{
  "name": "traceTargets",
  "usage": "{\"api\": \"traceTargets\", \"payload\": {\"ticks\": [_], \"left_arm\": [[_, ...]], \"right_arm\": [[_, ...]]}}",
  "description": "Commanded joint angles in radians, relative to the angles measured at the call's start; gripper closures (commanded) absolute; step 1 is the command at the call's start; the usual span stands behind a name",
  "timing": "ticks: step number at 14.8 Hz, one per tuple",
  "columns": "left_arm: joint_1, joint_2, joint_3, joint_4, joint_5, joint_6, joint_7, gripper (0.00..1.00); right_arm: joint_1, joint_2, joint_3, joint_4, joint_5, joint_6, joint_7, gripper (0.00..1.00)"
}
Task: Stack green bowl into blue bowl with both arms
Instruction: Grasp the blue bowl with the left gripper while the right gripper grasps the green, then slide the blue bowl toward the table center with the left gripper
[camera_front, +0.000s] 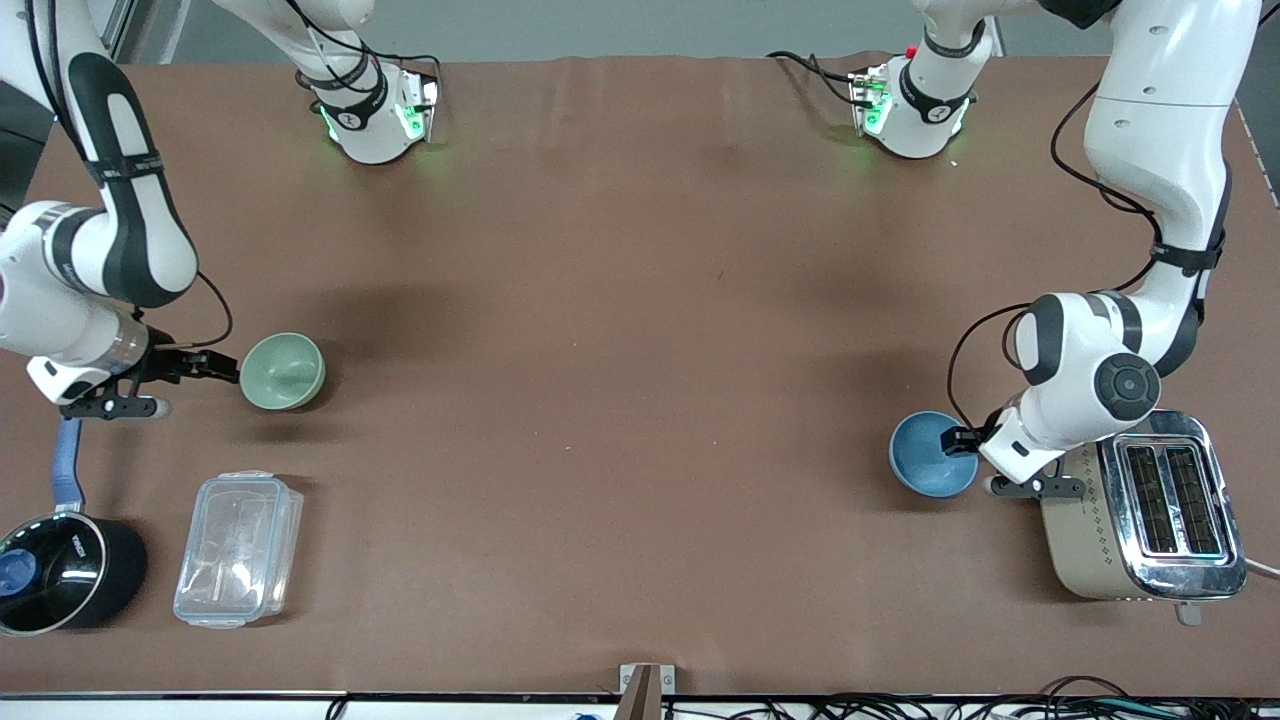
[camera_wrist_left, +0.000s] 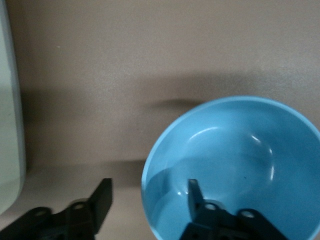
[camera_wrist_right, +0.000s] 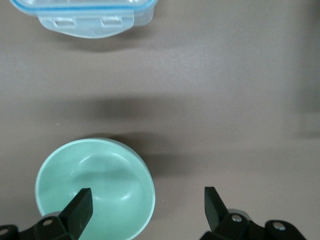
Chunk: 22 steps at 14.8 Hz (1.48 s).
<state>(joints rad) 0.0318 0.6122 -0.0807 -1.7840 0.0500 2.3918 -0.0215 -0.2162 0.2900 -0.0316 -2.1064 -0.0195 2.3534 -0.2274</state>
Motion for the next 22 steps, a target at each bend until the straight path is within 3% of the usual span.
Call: {"api": "traceTargets", "payload": {"ticks": [1,4,5,9,15,16,17,18,19,20,22], "left_arm": [[-0.003,0.030,-0.001,0.043,0.010,-0.003,-0.002,0.66],[-0.004,0.031,-0.002,0.049,0.007,-0.003,-0.002,0.95],[-0.006,0.024,-0.004,0.052,0.005,-0.005,0.000,0.99],[-0.016,-0.024,-0.036,0.069,0.002,-0.072,-0.008,1.00],[-0.013,-0.092,-0.269,0.058,0.004,-0.215,-0.341,1.00],[-0.018,-0.088,-0.307,0.060,0.007,-0.215,-0.410,1.00],[-0.035,-0.082,-0.335,0.063,0.010,-0.212,-0.476,1.00],[-0.073,-0.080,-0.341,0.064,0.014,-0.204,-0.539,1.00],[-0.123,-0.078,-0.340,0.067,0.016,-0.200,-0.598,1.00],[-0.159,-0.066,-0.340,0.070,0.016,-0.183,-0.639,1.00],[-0.220,-0.039,-0.340,0.069,0.016,-0.111,-0.718,1.00]], "right_arm": [[-0.017,0.006,0.012,-0.060,0.015,0.075,-0.018,0.02],[-0.031,0.035,0.013,-0.060,0.015,0.092,-0.018,0.02],[-0.037,0.049,0.015,-0.058,0.013,0.102,-0.018,0.02],[-0.046,0.092,0.016,-0.060,0.015,0.125,-0.018,0.02],[-0.038,0.106,0.024,-0.069,0.082,0.125,-0.018,0.05],[-0.038,0.106,0.024,-0.072,0.082,0.125,-0.018,0.14],[-0.038,0.106,0.025,-0.073,0.082,0.124,-0.018,0.30],[-0.038,0.106,0.025,-0.073,0.082,0.119,-0.020,0.59],[-0.040,0.106,0.025,-0.073,0.082,0.119,-0.023,0.82],[-0.040,0.106,0.025,-0.072,0.082,0.113,-0.027,0.95],[-0.038,0.104,0.028,-0.072,0.082,0.109,-0.030,0.99]]}}
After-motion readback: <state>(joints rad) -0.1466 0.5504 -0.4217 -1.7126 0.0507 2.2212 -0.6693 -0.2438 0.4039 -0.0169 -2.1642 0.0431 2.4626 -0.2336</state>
